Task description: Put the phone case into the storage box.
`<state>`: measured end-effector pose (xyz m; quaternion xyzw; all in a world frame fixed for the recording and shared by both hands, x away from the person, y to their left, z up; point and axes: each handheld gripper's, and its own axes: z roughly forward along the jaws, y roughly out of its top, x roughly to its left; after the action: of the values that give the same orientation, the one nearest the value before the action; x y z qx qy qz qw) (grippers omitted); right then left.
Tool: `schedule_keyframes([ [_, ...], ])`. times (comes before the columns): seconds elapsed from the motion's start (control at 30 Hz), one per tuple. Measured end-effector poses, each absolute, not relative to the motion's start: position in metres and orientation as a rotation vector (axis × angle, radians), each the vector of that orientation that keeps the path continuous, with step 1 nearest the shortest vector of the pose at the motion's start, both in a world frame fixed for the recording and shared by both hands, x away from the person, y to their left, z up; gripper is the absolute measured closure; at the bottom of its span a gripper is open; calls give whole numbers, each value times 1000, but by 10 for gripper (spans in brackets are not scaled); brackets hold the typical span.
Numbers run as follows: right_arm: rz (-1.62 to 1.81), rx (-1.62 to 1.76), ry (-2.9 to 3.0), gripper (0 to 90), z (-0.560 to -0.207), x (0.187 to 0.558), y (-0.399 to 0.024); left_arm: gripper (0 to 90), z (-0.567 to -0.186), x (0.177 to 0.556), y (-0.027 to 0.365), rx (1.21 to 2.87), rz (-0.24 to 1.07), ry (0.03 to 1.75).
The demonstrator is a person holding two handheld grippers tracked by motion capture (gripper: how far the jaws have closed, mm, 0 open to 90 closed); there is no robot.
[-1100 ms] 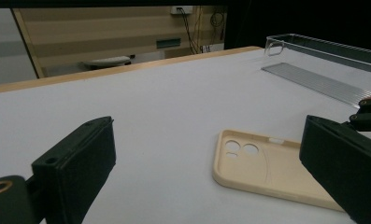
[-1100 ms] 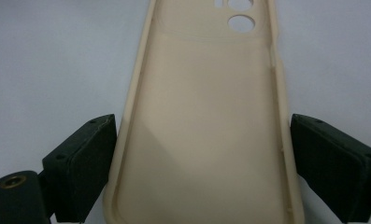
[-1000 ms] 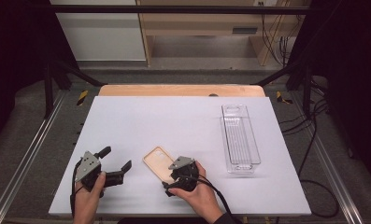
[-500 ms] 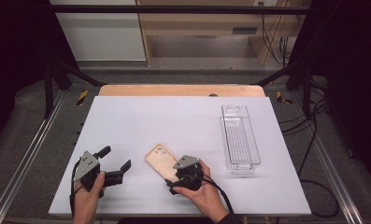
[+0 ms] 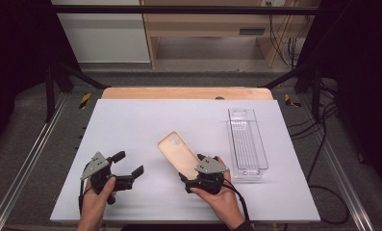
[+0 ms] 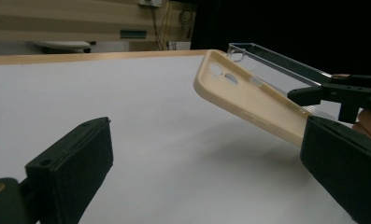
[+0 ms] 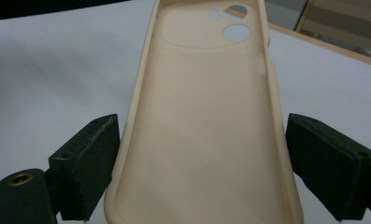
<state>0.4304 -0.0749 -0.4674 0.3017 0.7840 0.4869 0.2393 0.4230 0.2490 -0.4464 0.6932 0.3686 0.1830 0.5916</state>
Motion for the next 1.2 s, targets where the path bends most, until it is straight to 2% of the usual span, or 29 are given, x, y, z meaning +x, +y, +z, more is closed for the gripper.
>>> schedule_keyframes([
  [0.13,1375,821,2088,122,-463,429,-79,19,-435,436,229,1642,370,823],
  [0.3,1391,797,2047,122,-458,427,-80,22,-417,457,209,1671,363,793],
  [0.63,1431,776,1985,120,-455,424,-77,52,-408,469,197,1685,335,834],
  [0.8,1446,752,1954,120,-450,420,-75,168,-402,473,198,1655,263,864],
  [1.2,1469,723,1936,118,-446,413,-68,512,-402,482,203,1560,106,955],
])
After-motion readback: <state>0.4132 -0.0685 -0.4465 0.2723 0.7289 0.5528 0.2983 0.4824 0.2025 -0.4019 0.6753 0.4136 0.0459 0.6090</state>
